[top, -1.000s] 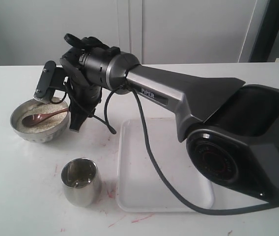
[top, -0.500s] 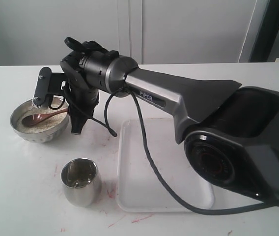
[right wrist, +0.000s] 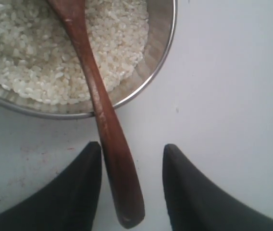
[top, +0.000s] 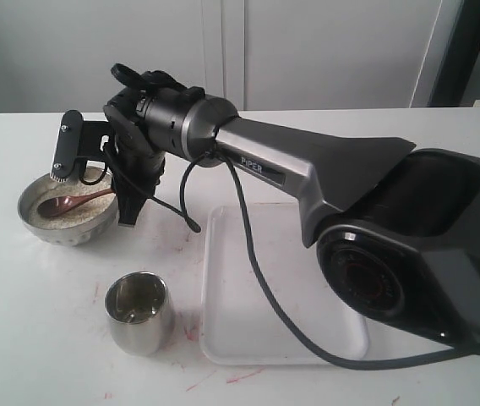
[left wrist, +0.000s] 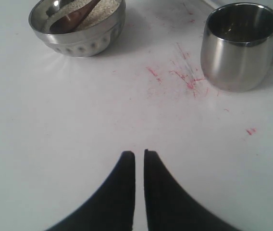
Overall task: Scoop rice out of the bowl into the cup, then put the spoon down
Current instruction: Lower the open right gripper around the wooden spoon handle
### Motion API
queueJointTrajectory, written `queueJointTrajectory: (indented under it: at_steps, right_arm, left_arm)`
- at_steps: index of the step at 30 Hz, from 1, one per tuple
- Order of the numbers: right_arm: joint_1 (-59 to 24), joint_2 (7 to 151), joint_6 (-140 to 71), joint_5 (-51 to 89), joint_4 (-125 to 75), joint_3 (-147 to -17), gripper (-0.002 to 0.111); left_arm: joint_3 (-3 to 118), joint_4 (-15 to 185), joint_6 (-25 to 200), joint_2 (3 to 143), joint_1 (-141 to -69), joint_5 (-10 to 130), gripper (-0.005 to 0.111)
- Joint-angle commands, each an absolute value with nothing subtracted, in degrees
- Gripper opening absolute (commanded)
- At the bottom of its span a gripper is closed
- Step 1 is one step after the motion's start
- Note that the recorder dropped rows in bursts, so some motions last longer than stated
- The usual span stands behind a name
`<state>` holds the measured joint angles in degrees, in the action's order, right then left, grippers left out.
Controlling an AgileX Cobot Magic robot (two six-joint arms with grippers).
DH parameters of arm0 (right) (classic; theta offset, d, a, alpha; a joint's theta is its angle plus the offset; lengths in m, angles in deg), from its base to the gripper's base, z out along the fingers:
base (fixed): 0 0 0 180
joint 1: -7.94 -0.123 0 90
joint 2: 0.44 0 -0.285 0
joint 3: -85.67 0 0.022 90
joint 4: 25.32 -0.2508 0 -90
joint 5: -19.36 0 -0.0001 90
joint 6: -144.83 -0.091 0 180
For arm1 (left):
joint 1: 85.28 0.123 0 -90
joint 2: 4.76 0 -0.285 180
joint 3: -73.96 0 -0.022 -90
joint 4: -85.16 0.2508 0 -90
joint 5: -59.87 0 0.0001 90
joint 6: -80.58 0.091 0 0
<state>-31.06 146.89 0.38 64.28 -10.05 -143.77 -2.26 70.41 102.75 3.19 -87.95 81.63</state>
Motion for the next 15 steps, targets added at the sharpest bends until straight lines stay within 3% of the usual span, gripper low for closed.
queueJointTrajectory:
  at_steps: [1,15]
  right_arm:
    - [-30.89,146.83,1.14,63.75,-10.74,-143.70,0.039]
    - [-30.89,146.86,7.14,63.88,-15.42,-143.70,0.039]
  left_arm:
    - [-2.56,69.79,102.85,3.02,-88.27,81.74,0.014]
    - [-2.56,69.79,102.85,3.02,-88.27,81.74,0.014]
